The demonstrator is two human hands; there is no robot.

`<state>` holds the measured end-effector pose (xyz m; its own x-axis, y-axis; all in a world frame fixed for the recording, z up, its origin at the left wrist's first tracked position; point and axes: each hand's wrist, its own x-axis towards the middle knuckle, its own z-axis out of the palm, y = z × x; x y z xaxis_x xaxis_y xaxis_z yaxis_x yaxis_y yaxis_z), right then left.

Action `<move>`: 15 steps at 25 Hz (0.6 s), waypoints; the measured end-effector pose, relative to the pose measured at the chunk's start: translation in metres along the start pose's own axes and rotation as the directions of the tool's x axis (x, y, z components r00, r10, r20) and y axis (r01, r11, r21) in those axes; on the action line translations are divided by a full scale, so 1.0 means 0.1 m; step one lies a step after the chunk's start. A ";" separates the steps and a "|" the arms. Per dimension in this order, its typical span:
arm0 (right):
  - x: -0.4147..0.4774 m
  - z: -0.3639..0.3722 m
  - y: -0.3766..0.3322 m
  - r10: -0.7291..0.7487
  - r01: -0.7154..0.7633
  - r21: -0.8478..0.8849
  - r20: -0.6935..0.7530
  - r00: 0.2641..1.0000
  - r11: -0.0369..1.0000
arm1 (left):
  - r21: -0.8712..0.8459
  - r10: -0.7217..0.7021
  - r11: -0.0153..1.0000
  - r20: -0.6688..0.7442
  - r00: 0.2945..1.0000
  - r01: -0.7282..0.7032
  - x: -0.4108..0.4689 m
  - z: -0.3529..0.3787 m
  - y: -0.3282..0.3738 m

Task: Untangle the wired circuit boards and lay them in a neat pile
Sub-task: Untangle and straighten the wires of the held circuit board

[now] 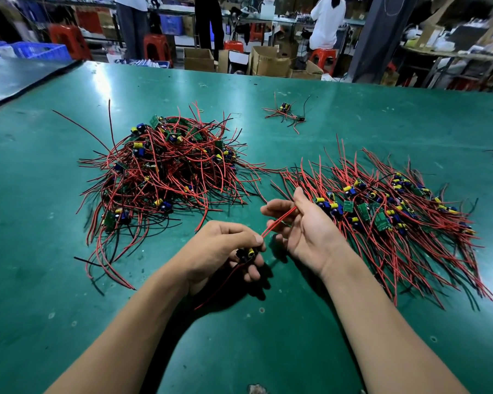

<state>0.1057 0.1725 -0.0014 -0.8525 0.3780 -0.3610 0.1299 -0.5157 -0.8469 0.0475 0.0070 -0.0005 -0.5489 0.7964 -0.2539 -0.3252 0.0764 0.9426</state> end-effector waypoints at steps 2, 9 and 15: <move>-0.01 0.05 0.03 -0.034 0.035 -0.056 0.033 0.999 0.998 | -0.025 0.013 1.000 -0.032 0.999 -0.014 0.02 0.00 -0.01; -0.10 0.24 0.19 -0.012 0.051 -0.180 0.207 0.978 0.982 | -0.120 0.020 0.992 -0.064 0.998 -0.027 0.03 -0.03 0.00; 0.01 0.06 0.06 -0.148 0.144 -0.062 -0.070 0.987 0.988 | -0.059 0.000 0.998 -0.012 1.000 -0.001 0.00 -0.02 0.02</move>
<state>0.1026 0.1651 -0.0039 -0.8249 0.5029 -0.2581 0.0371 -0.4075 -0.9124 0.0456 0.0058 0.0015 -0.5579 0.7893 -0.2564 -0.3699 0.0400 0.9282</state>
